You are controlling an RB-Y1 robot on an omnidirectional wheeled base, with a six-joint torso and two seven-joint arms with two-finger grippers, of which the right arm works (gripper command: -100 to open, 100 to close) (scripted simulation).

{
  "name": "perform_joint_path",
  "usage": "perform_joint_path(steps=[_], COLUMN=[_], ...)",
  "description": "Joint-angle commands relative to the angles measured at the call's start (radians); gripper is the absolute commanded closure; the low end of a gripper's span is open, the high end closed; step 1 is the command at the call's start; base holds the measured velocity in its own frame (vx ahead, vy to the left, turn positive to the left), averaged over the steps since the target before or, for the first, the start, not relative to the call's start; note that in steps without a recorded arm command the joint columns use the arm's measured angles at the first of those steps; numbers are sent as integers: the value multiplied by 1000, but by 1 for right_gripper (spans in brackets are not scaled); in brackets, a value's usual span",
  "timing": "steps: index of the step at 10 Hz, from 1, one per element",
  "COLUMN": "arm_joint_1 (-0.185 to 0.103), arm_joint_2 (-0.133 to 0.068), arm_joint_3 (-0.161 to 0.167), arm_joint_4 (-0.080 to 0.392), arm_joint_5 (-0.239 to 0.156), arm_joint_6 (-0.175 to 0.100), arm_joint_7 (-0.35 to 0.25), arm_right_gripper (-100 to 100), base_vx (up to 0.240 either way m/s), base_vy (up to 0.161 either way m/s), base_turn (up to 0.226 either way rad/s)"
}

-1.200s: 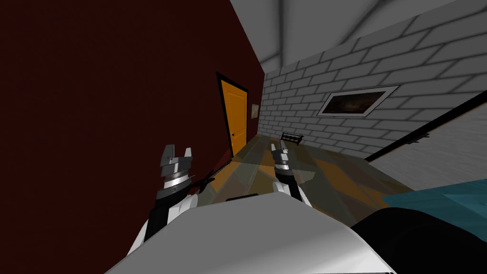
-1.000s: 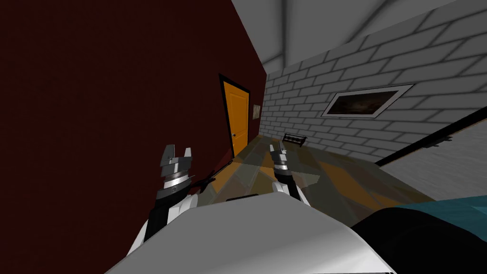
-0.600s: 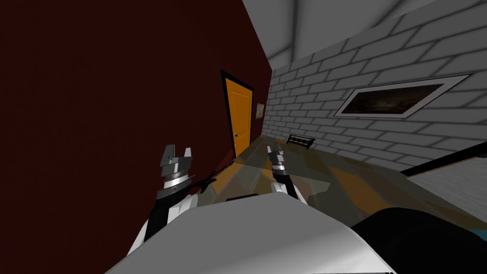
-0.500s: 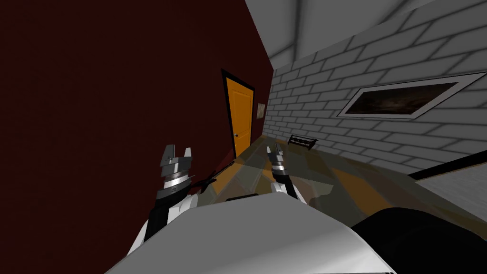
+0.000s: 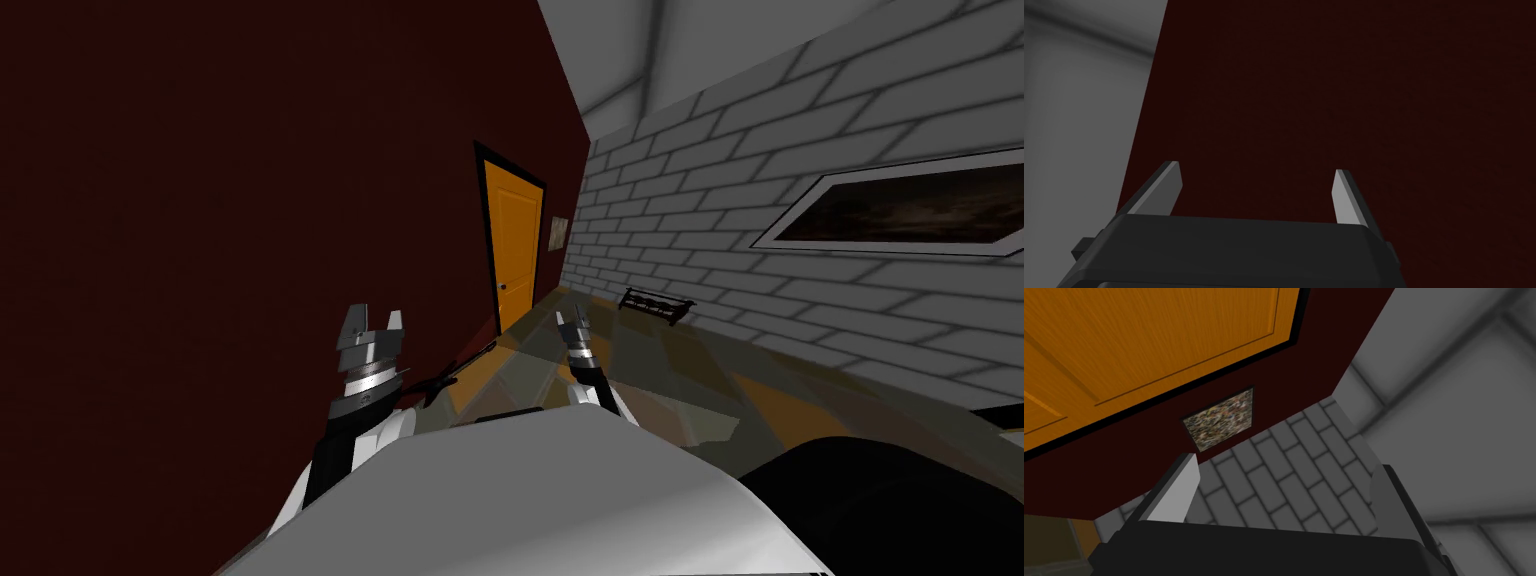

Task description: Pull the door open

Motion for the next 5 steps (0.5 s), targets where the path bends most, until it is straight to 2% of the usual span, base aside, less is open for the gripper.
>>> perform_joint_path(steps=[1, 5], arm_joint_1=[-9, -31], arm_joint_2=[-6, -30], arm_joint_3=[9, 28], arm_joint_4=[28, 97], arm_joint_5=[-9, -41], arm_joint_6=[-7, -22], arm_joint_7=[-24, -96], arm_right_gripper=[-100, -100], base_vx=[105, 104], base_vy=[-22, -29], base_turn=[98, 126])
